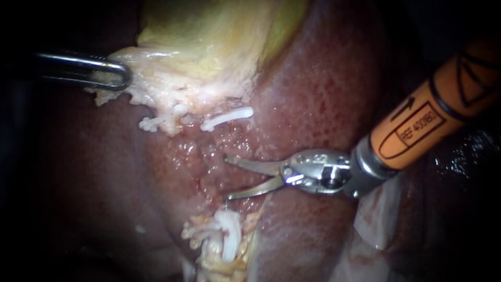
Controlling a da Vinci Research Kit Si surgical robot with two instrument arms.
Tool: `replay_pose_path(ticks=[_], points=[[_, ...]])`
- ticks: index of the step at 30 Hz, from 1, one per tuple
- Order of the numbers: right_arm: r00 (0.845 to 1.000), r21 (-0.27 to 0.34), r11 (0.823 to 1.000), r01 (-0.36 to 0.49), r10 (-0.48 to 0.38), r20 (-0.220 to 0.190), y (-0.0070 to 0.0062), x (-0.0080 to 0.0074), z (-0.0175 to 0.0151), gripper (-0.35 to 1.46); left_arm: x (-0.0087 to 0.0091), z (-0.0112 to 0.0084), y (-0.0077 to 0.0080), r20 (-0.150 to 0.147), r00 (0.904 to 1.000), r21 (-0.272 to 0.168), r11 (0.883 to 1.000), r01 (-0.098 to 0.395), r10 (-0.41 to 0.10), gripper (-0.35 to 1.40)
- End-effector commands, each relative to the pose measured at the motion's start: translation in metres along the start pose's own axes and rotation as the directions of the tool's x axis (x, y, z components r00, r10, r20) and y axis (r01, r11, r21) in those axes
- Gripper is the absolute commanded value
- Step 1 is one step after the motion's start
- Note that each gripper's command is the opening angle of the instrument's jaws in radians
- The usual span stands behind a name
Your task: Go back from the cut right tube
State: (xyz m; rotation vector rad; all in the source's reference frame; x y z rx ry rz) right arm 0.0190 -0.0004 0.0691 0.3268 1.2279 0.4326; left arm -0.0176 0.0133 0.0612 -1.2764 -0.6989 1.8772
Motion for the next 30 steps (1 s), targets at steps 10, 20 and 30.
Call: replay_pose_path(ticks=[10, 20, 30], points=[[0.945, -0.069, 0.977, 0.202, -0.176, 0.275, 0.0013, 0.0020, -0.0079, 1.45, 0.0000, 0.0004, 0.0000, -0.001, 1.0000, 0.002, 1.000, 0.000, 0.000, -0.35], [0.934, -0.026, 0.978, 0.209, -0.192, 0.301, 0.0018, 0.0025, -0.0103, 1.45, 0.0000, 0.0021, 0.0002, -0.003, 1.0000, 0.007, 1.000, 0.000, 0.000, -0.35], [0.934, -0.023, 0.978, 0.210, -0.193, 0.301, 0.0017, 0.0024, -0.0106, 1.45, -0.0023, 0.0070, 0.0001, -0.007, 0.9997, -0.024, 0.999, -0.023, 0.022, -0.35]])
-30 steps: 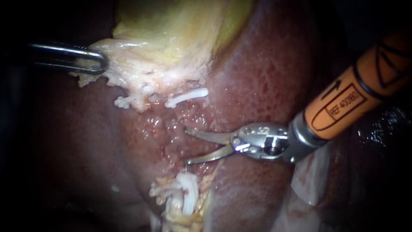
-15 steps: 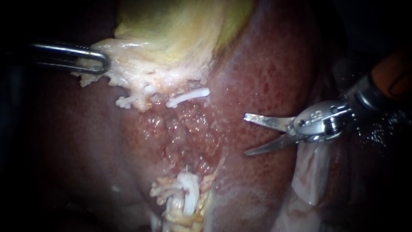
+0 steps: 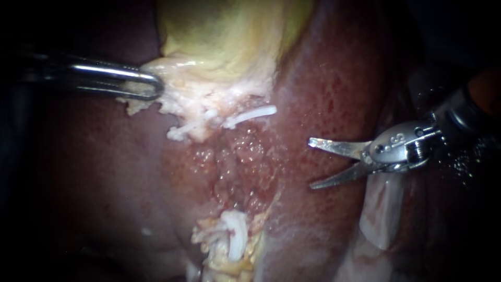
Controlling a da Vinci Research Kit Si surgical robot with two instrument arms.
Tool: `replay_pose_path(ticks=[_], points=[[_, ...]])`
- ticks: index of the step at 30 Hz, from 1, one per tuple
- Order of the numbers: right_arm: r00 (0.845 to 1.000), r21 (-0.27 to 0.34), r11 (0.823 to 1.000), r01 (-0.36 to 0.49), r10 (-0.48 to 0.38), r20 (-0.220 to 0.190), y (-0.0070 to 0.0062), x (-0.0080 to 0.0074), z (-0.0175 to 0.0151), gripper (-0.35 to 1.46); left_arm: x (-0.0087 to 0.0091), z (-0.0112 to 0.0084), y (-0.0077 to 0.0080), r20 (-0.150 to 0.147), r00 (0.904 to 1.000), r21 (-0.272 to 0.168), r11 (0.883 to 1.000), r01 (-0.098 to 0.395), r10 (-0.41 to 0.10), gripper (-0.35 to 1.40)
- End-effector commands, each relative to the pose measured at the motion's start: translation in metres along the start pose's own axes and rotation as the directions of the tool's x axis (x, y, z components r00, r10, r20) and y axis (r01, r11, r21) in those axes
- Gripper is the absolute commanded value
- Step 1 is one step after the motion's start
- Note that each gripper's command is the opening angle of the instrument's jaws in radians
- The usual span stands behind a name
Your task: Go back from the cut right tube
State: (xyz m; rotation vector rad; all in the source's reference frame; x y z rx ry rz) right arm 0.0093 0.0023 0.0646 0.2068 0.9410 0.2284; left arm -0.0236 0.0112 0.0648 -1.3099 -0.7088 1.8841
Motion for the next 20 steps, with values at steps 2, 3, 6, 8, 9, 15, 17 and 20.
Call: replay_pose_path(ticks=[2, 3, 6, 8, 9, 15, 17, 20], points=[[1.000, 0.000, 1.000, 0.000, 0.000, 0.000, 0.0000, 0.0000, 0.0000, 1.45, -0.0004, 0.0008, -0.0001, 0.003, 1.0000, -0.005, 1.000, -0.006, 0.006, -0.35], [1.000, 0.000, 1.000, 0.000, 0.000, 0.000, 0.0000, 0.0000, 0.0000, 1.45, -0.0007, 0.0013, -0.0002, 0.004, 1.0000, -0.009, 1.000, -0.008, 0.008, -0.35], [1.000, 0.000, 1.000, 0.000, 0.000, -0.001, 0.0000, 0.0000, -0.0001, 1.45, -0.0011, 0.0021, -0.0003, 0.006, 0.9999, -0.013, 1.000, -0.011, 0.012, -0.35], [1.000, 0.001, 1.000, 0.000, 0.000, -0.001, 0.0000, 0.0001, -0.0001, 1.45, -0.0013, 0.0025, -0.0004, 0.007, 0.9999, -0.014, 1.000, -0.013, 0.013, -0.35], [1.000, 0.001, 1.000, 0.000, 0.000, -0.001, -0.0001, 0.0001, -0.0001, 1.45, -0.0013, 0.0027, -0.0005, 0.007, 0.9999, -0.014, 1.000, -0.013, 0.014, -0.35], [1.000, 0.002, 1.000, -0.002, 0.002, -0.001, 0.0000, 0.0003, -0.0004, 1.45, -0.0014, 0.0029, -0.0006, 0.006, 0.9998, -0.013, 1.000, -0.020, 0.020, -0.35], [1.000, 0.003, 1.000, -0.003, 0.003, -0.001, 0.0001, 0.0004, -0.0005, 1.45, -0.0014, 0.0029, -0.0006, 0.006, 0.9998, -0.013, 1.000, -0.020, 0.020, -0.35], [1.000, 0.003, 1.000, -0.004, 0.004, -0.001, 0.0001, 0.0006, -0.0006, 1.45, -0.0014, 0.0029, -0.0006, 0.007, 0.9998, -0.014, 1.000, -0.020, 0.020, -0.35]])
